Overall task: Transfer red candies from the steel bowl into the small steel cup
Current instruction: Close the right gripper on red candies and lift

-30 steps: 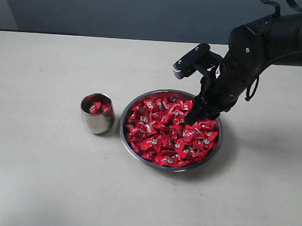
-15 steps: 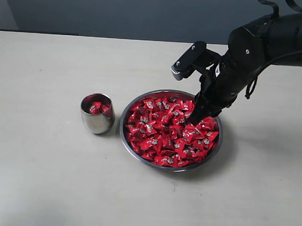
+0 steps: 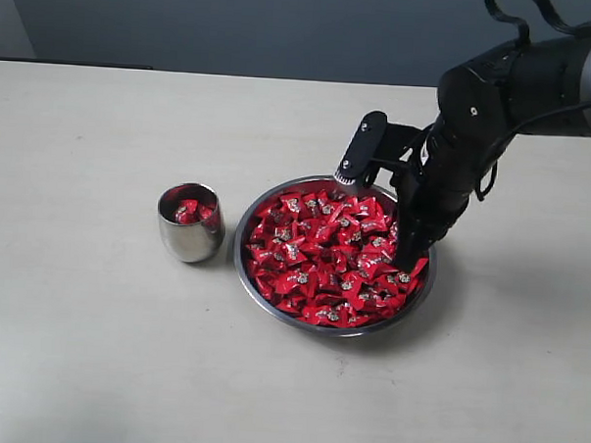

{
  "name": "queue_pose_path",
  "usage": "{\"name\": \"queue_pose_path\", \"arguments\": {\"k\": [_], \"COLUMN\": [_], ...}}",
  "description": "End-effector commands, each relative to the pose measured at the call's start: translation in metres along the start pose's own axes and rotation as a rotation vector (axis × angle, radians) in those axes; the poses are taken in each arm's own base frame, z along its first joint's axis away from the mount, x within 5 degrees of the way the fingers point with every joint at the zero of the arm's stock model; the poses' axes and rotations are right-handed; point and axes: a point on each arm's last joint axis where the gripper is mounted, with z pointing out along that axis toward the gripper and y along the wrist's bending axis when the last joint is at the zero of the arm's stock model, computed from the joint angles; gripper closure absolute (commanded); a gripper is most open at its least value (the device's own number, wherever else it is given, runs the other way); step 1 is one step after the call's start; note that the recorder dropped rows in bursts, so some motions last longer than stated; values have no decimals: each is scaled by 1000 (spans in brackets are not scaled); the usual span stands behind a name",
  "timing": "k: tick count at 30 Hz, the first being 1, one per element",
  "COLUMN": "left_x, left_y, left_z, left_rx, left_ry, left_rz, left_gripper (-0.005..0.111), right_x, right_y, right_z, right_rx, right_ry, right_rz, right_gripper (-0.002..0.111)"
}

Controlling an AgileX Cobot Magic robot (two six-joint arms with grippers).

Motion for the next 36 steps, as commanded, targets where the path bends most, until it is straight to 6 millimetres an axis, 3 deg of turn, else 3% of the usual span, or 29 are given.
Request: {"name": "queue_pose_path", "arguments": {"k": [1,7,13,19,36], "left_x": [1,1,1,1,1], "left_y": [-1,-1,-1,-1,-1], "left_z": [0,0,0,0,0], "left_rx": [9,9,9,9,9], "left_ry": [-8,-8,-8,-8,-8], "left_rz": [0,0,0,0,0], "left_gripper": [106,106,106,106,106], "right_x": [-5,-26,-28,-26,-28], "right_y": [-6,-21,-23,-19,-15], "right_z": [7,3,7,17,26], "right_rx": [-8,-51,-96,-137,-181], "right_ry": [16,29,97,136,123], "right_rz": [18,73,64,29,31], "right_gripper": [88,86,64,69,69]}}
